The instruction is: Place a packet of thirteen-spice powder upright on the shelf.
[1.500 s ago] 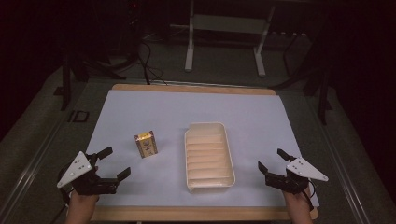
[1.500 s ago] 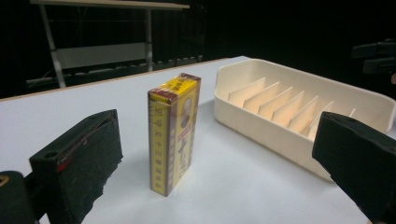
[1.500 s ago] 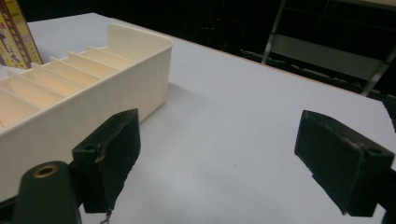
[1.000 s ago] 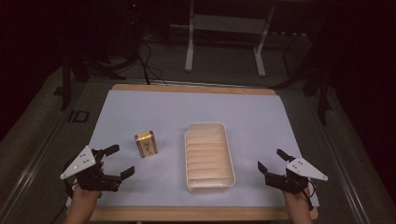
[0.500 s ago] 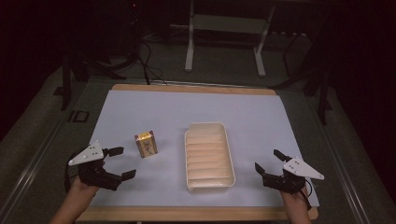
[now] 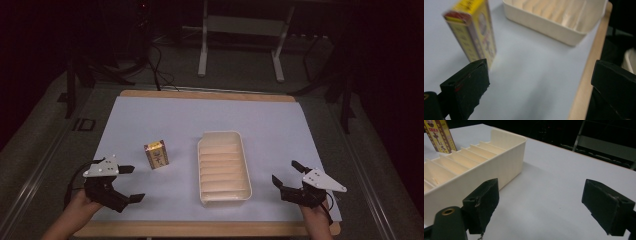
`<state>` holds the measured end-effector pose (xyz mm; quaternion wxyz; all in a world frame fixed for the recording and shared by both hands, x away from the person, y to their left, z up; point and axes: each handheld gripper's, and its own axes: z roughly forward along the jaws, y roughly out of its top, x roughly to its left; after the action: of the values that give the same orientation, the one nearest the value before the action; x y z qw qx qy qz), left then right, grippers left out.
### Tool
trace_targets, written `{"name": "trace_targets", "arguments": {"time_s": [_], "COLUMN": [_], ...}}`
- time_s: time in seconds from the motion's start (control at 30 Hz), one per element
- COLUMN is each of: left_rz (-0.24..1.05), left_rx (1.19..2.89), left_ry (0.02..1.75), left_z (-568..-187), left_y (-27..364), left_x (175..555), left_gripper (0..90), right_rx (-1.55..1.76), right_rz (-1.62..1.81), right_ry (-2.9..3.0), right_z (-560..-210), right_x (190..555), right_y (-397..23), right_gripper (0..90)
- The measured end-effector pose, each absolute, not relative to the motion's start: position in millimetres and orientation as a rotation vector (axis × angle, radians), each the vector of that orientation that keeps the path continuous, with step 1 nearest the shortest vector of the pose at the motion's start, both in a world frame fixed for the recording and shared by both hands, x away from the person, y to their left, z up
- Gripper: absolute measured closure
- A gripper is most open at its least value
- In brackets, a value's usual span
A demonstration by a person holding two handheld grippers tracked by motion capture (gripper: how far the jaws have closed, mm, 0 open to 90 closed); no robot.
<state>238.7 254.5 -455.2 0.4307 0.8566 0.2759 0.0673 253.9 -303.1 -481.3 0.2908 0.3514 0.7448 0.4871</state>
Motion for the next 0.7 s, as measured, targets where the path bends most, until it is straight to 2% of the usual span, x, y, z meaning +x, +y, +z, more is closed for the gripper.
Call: {"name": "trace_targets", "arguments": {"time_s": [0.7], "left_rz": [0.025], "left_rx": [2.449], "left_ry": [0.676], "left_z": [-452.5], "left_y": [248.8], "left_x": [238.9], "left_gripper": [2.0], "right_rx": [0.912], "right_rz": [1.3], "right_ry": [2.002], "right_z": [-479.5], "right_x": [252.5], "right_y": [-299.7], "right_gripper": [14.5]}}
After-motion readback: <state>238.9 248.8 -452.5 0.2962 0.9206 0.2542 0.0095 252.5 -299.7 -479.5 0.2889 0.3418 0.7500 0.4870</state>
